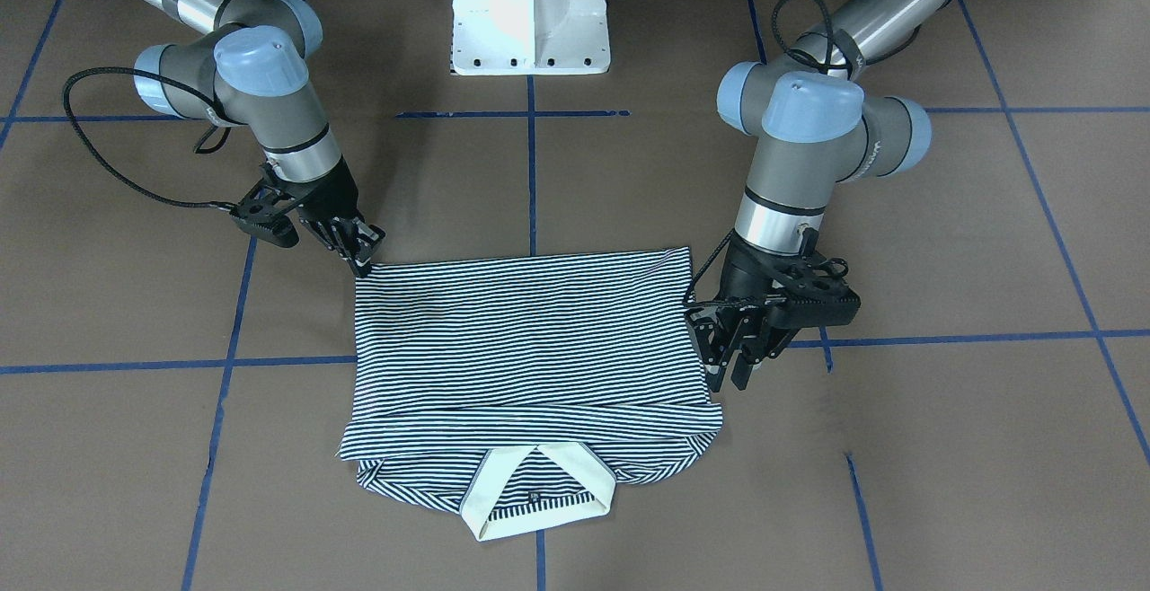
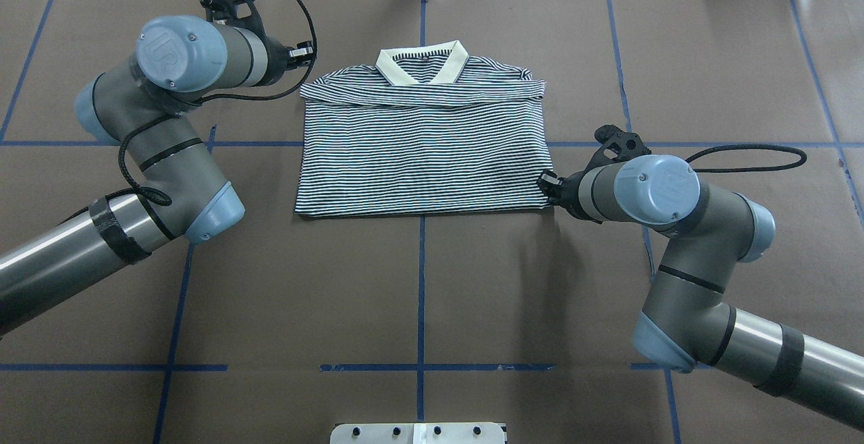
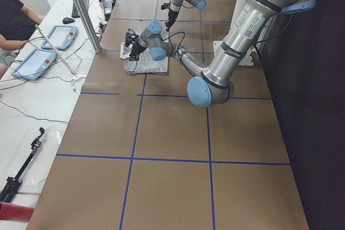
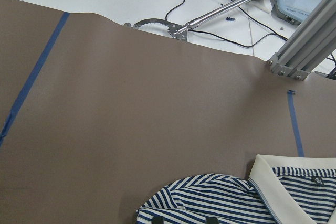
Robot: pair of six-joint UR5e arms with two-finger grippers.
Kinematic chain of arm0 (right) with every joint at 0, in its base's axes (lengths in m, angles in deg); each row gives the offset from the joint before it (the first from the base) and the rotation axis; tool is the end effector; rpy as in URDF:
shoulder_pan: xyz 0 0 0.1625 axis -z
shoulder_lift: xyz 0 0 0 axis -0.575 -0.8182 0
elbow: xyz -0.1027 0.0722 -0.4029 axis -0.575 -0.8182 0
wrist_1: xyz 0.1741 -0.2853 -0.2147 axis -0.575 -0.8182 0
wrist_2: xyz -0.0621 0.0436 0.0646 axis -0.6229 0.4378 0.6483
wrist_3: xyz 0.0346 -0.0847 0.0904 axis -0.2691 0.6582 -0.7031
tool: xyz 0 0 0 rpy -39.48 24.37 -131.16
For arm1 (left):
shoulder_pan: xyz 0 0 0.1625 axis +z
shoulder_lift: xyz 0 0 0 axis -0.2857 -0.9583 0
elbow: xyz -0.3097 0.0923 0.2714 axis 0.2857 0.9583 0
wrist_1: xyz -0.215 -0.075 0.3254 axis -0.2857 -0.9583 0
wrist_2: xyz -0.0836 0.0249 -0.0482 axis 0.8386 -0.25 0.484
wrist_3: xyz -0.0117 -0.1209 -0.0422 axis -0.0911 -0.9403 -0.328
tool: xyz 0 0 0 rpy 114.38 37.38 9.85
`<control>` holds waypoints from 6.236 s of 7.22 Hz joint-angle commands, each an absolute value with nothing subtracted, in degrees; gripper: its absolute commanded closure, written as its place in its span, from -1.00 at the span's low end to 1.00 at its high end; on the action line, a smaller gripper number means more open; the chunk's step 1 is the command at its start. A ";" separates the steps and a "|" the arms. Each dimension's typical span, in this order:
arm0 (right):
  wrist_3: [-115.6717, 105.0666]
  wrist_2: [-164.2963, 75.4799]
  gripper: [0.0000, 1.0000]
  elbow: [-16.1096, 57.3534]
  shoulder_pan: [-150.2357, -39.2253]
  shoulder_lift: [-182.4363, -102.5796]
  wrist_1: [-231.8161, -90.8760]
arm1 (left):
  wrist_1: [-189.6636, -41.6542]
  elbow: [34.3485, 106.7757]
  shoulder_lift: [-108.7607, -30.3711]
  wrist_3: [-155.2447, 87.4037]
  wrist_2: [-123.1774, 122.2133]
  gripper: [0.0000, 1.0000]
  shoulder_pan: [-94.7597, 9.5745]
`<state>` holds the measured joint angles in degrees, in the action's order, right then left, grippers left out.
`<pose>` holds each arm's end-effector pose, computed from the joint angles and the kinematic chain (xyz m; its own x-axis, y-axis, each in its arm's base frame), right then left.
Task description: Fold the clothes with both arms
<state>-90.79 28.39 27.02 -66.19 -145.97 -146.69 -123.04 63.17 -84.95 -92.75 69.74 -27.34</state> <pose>-0.4686 -0.4231 0.3972 0.4009 0.4831 0.7784 -0.5386 0.8116 -0.2264 0.4363 -0.6002 0.3012 0.5127 -0.1012 -0.8526 0.5516 0.7998 0.2367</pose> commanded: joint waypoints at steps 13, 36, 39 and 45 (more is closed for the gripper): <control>-99.90 26.97 -1.00 58.16 -60.24 -167.54 -149.02 | -109.43 83.50 -73.33 -110.86 73.18 -0.06 -6.26; -99.90 22.75 -1.00 54.10 -59.62 -165.16 -149.02 | -101.86 79.27 -77.31 -111.03 71.68 0.87 -4.84; -99.98 22.75 -1.00 54.10 -59.53 -164.99 -149.02 | -101.33 80.23 -77.22 -106.94 71.68 1.00 -9.22; -99.98 22.83 -1.00 54.28 -59.71 -161.13 -149.02 | -124.50 41.29 -97.56 -90.75 72.20 1.00 -28.03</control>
